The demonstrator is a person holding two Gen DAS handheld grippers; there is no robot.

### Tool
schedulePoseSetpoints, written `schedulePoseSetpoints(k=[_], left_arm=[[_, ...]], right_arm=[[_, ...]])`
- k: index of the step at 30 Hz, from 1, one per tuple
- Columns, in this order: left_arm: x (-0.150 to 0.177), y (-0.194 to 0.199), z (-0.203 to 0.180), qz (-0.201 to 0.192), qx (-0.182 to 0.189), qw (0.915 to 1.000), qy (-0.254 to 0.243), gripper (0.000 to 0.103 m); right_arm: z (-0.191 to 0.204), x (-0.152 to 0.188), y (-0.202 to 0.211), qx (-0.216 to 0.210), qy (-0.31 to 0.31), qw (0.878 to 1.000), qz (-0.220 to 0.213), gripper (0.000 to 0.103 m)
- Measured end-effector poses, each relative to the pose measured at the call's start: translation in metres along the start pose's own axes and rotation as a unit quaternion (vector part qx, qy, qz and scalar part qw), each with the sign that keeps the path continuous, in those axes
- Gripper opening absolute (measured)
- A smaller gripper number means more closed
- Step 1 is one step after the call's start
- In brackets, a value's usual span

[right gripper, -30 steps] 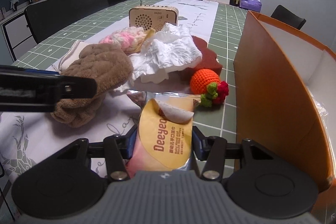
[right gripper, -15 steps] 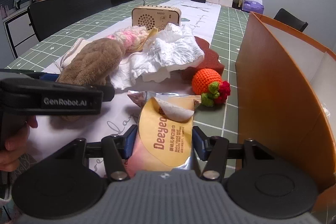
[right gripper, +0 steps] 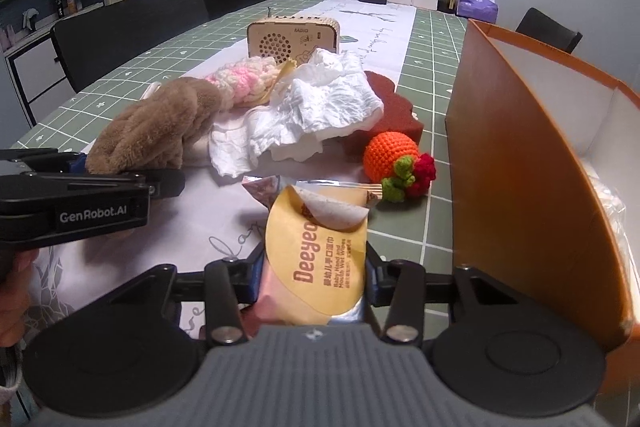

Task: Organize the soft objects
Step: 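Grasp the Deeyeo wipes pack with the right gripper while the left grasps the brown towel, then carry the wipes pack over the box and open the right gripper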

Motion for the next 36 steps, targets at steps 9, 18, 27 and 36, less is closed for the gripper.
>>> schedulePoseSetpoints(k=[9,18,27,36], left_arm=[[0.003,0.024,-0.003,-0.023,-0.002,0.9997,-0.005,0.061],[-0.002,0.061,-0.009,-0.057,-0.003,0.9983,0.005,0.061],[-0.023,0.096,-0.035,-0.102,0.013,0.9947,0.004,0.062],[-0.058,0.091,-0.073,-0.092,0.12,0.9882,0.027,0.062]], right_arm=[[0.002,0.002,0.016,-0.013,-0.012,1.0,-0.012,0.044],[-0.002,0.003,0.057,-0.04,-0.022,0.997,-0.062,0.044],[-0.026,0.003,0.116,-0.062,-0.047,0.988,-0.132,0.044],[-0.09,0.006,0.163,0.005,-0.102,0.978,-0.183,0.044]])
Point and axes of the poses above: each gripper's, at about its wrist camera, not at the fingertips, and y roughly against the way its jaws point, z to its left, x to its underside, the point moved 1 cm from there along -y, roughly the way its jaws point, and after that the axes turned 9 degrees about z, right-handed, at the moved point
